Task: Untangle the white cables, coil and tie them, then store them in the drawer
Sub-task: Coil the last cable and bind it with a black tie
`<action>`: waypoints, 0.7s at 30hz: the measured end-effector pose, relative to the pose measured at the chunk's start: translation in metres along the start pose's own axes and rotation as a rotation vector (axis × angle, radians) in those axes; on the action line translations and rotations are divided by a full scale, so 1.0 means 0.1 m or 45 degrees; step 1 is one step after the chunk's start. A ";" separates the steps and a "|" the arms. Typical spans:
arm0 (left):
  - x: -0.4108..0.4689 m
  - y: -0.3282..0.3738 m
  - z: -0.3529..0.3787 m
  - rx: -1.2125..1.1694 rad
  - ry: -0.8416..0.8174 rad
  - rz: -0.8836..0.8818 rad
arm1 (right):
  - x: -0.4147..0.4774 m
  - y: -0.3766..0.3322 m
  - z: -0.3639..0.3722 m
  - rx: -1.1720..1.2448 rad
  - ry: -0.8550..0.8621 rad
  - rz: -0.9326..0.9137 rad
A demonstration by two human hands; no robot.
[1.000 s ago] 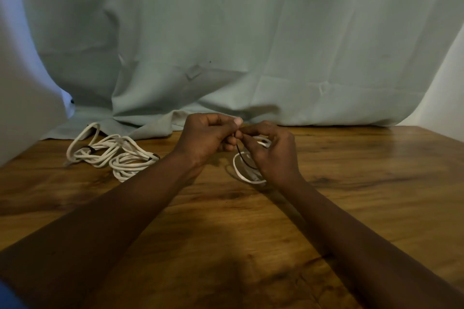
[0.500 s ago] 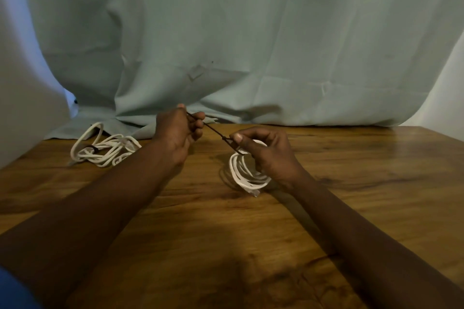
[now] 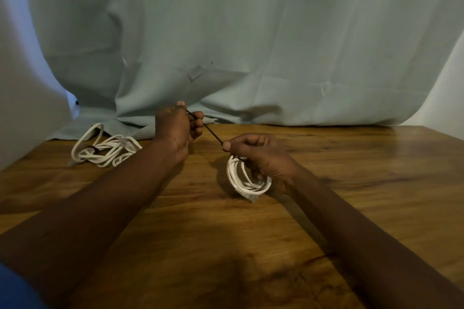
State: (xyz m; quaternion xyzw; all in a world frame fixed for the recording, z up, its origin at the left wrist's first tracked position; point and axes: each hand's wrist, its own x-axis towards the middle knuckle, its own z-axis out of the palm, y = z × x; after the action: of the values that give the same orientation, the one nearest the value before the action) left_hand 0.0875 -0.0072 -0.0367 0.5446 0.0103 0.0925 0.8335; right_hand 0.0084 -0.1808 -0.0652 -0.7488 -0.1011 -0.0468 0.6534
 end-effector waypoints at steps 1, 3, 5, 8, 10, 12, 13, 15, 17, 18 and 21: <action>-0.02 0.00 0.01 0.007 0.003 0.000 | 0.00 -0.01 0.00 -0.009 0.004 0.020; -0.05 -0.01 0.03 0.013 -0.006 0.008 | 0.02 0.01 0.00 -0.046 0.039 0.038; -0.07 -0.01 0.05 0.004 -0.015 0.013 | 0.03 0.02 0.01 -0.051 0.070 0.020; -0.07 -0.01 0.05 0.005 -0.009 0.024 | 0.03 0.02 0.02 -0.028 0.049 -0.026; -0.04 -0.01 0.03 -0.002 0.017 0.016 | 0.01 0.01 0.03 -0.031 0.043 -0.033; 0.00 0.00 0.00 -0.003 0.054 -0.003 | 0.00 0.00 0.04 -0.007 0.054 -0.012; 0.02 0.01 -0.01 0.001 0.062 -0.018 | 0.00 0.00 0.04 0.006 0.069 0.002; 0.05 0.00 -0.03 0.020 0.056 -0.053 | -0.01 0.00 0.03 0.016 0.091 0.016; 0.05 0.00 -0.03 0.015 0.050 -0.081 | 0.00 0.00 0.02 0.002 0.084 0.035; 0.05 0.01 -0.02 -0.006 0.058 -0.087 | 0.01 0.01 0.02 -0.010 0.077 0.049; 0.06 0.10 -0.05 -0.064 0.121 -0.058 | 0.03 0.00 0.01 -0.060 0.052 0.071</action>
State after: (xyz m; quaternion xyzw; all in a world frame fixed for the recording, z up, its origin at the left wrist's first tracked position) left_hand 0.0916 0.0025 -0.0290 0.5179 0.0601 0.0995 0.8475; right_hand 0.0111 -0.1798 -0.0652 -0.7655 -0.0657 -0.0460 0.6385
